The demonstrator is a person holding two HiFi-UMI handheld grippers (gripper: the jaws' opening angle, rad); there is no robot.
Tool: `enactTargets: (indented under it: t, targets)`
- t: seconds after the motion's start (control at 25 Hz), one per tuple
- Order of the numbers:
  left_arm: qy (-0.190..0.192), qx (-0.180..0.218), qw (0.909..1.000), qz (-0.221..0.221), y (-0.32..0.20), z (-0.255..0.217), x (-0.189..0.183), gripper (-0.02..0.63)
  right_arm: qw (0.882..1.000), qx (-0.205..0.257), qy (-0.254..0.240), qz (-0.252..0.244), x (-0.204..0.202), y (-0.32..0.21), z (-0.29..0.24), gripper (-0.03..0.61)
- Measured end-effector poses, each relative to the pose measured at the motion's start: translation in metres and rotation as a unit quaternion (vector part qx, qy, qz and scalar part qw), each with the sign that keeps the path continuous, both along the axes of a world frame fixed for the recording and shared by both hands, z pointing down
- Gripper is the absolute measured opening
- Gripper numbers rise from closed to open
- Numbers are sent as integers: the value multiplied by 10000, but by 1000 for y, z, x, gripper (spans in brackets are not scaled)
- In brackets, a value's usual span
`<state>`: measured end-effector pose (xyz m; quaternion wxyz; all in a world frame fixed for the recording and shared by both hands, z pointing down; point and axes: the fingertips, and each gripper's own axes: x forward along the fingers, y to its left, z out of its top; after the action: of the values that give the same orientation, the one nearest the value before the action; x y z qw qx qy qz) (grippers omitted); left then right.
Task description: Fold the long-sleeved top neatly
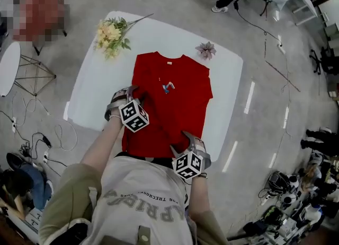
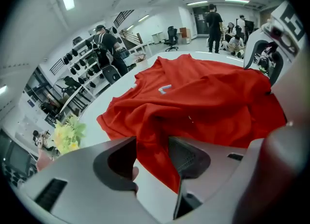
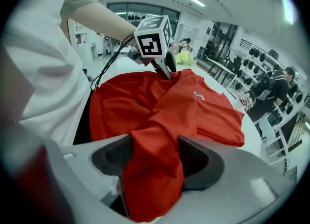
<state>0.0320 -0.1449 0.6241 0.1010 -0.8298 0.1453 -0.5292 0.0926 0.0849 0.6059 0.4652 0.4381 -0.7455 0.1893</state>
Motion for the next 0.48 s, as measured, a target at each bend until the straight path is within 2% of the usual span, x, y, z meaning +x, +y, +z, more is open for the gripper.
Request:
enactTargets:
  t: [0.12,0.2,0.24,0.32,0.4,0.48]
  targets:
    - [39,-171,9996,212,-1,7,3,172,9997,-34,220,140,0,-2,5,290]
    - [62,-215,9992,317,-2,6,1,114,9990,28,334,284,2,-4,3,224]
    - [92,-232,9990,367,-2,4,-1,84,9987,78,310,401,4,-5,0,159]
    - [210,-253,9984,468,-2,-3,-8,50,9969,214,9,751,6,-9,-14,56]
    - [280,-120,9975,635,-3,-13,-16,46,9901,434,-513,1229,11,-14,-33,49]
    - [217,125,9962,837,-7,-20,-27,46,9784,703,-921,1714,24,-17,-50,46]
